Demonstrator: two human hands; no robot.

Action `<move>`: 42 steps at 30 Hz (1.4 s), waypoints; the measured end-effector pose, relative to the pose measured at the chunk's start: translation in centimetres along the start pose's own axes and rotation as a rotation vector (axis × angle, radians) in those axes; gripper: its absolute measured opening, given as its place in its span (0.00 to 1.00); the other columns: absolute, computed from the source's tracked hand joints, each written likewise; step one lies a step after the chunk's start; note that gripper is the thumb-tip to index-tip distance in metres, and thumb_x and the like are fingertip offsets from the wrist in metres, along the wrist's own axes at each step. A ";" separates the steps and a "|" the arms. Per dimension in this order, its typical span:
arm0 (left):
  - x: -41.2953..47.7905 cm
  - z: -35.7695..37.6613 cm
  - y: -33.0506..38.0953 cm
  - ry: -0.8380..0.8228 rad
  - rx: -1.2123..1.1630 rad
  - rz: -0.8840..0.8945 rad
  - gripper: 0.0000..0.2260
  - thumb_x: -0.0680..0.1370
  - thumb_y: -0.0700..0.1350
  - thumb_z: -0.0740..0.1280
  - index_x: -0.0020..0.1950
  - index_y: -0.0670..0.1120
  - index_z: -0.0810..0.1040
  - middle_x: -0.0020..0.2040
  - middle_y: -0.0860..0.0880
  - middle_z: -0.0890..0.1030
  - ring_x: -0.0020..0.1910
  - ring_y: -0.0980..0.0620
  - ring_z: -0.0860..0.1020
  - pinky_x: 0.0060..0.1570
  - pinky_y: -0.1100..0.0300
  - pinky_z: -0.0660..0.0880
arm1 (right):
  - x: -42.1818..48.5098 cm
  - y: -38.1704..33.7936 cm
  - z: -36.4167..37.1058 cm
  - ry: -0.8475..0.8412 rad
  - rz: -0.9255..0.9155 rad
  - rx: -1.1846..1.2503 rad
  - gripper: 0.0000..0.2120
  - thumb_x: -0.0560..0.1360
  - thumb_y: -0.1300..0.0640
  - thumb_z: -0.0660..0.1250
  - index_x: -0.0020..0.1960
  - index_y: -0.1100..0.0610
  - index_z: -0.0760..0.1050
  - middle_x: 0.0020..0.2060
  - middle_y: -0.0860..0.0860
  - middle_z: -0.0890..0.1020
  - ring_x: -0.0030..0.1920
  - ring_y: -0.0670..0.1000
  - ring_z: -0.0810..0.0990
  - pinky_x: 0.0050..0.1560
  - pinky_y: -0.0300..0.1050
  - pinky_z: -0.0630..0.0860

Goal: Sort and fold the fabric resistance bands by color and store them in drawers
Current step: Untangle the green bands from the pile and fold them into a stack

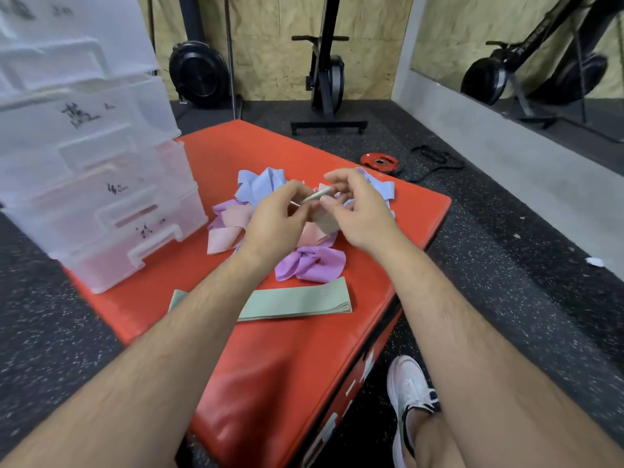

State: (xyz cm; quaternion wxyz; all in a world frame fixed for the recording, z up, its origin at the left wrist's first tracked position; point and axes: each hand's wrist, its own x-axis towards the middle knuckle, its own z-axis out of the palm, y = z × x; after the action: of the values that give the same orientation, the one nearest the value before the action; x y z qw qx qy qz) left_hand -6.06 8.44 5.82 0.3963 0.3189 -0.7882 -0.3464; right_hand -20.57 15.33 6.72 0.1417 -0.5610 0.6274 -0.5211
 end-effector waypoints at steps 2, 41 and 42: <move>-0.2 -0.8 -0.1 0.041 0.011 -0.020 0.03 0.79 0.44 0.67 0.46 0.51 0.77 0.39 0.55 0.82 0.41 0.53 0.81 0.45 0.49 0.79 | 0.0 0.3 0.9 -0.064 0.020 -0.018 0.13 0.78 0.63 0.68 0.59 0.50 0.74 0.45 0.40 0.78 0.40 0.36 0.74 0.45 0.26 0.70; -2.1 -13.9 -4.1 0.274 -0.132 -0.439 0.04 0.77 0.45 0.70 0.46 0.45 0.81 0.38 0.49 0.81 0.33 0.54 0.76 0.34 0.63 0.72 | 1.4 2.4 -0.1 -0.212 0.121 -0.549 0.08 0.80 0.48 0.65 0.49 0.52 0.77 0.41 0.46 0.80 0.44 0.49 0.77 0.45 0.49 0.75; -2.5 -14.6 -4.7 0.231 -0.113 -0.480 0.04 0.76 0.46 0.71 0.43 0.47 0.81 0.38 0.48 0.81 0.33 0.52 0.76 0.37 0.60 0.71 | 1.1 2.1 -0.4 -0.232 0.136 -0.491 0.06 0.79 0.49 0.67 0.49 0.52 0.78 0.41 0.46 0.79 0.42 0.48 0.77 0.44 0.44 0.74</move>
State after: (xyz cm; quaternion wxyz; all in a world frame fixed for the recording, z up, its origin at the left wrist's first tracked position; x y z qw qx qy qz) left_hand 8.55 3.53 7.57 0.4072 0.5116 -0.6190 -0.4351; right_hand -22.40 14.19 5.67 0.1069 -0.5910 0.7506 -0.2753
